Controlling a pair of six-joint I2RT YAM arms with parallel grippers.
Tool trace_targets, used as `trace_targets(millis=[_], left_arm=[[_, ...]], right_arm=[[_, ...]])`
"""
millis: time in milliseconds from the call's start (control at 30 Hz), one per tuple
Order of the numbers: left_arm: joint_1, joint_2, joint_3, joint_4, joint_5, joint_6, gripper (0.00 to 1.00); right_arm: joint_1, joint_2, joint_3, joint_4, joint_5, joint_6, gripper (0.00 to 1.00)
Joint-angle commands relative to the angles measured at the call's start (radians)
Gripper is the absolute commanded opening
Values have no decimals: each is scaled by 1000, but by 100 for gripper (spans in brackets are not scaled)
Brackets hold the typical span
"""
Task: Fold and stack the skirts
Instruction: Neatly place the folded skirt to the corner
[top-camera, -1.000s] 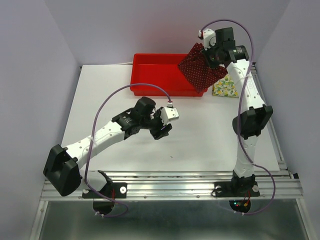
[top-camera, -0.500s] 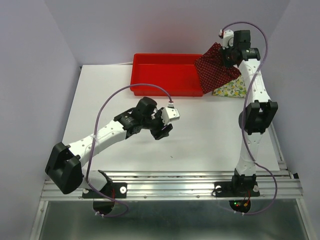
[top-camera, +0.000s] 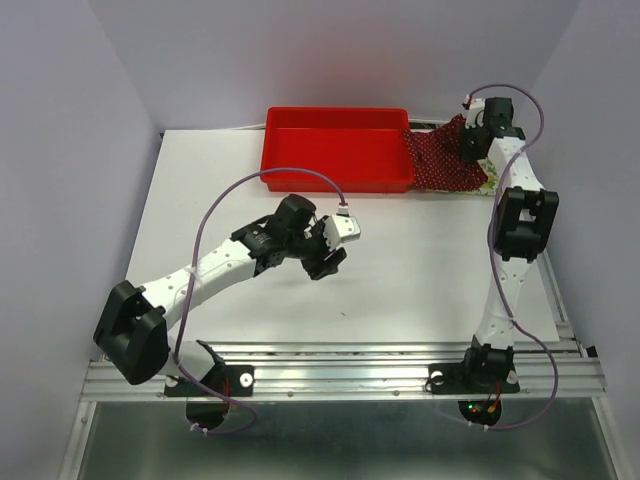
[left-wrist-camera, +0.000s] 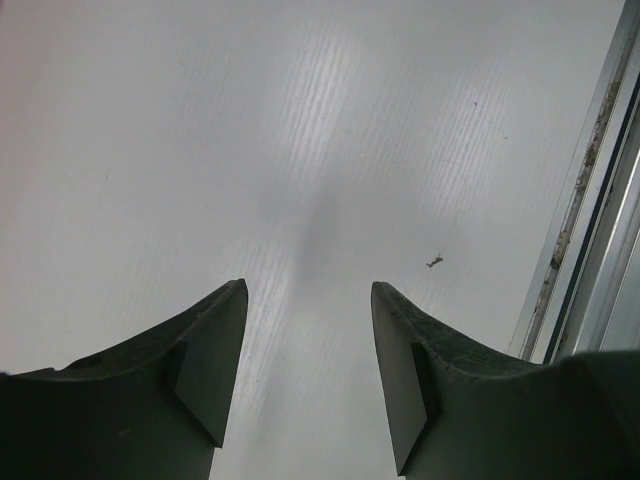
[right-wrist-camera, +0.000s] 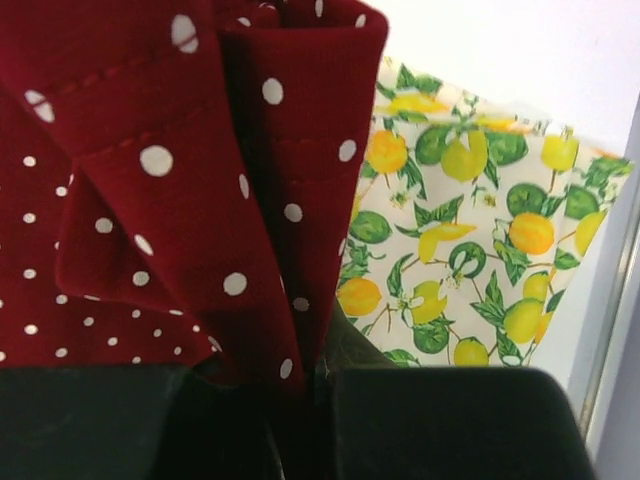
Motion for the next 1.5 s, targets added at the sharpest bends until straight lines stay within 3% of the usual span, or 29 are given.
trace_targets(millis=[0,300,600,867,933,1000,1033,1067,1200,1333,1467], left_arm=[[2,-14,11,15,1,-9,64],[4,-5,15,-2,-9,-6,64],[4,-17,-5,-2,-16,-11,64],[8,5,-3,1,-16,-11,64],[8,10,1,-3,-16,-11,64],[8,16,7,-6,-19,-11,65],[10,19,10,-12,-19,-11,65],[10,21,12,-12,-19,-11,65],[13,13,12,-18,-26,-14,67],[30,-1,12,-9,-28,-29,68],[83,-42,12,9,-19,-63,82]], right_arm=[[-43,5,-94,232,-10,45,1],[-61,37,-72,269,-94,96,1],[-118,-107,-151,329,-188,197,1],[-164,-21,-148,315,-234,165,2],[-164,35,-135,306,-235,133,9],[-164,80,-96,272,-238,117,22],[-164,123,-80,258,-237,111,45],[-164,138,-66,248,-234,110,61],[-164,151,-38,237,-194,128,100],[-164,114,0,237,-148,134,100],[-164,45,39,222,-97,126,100]])
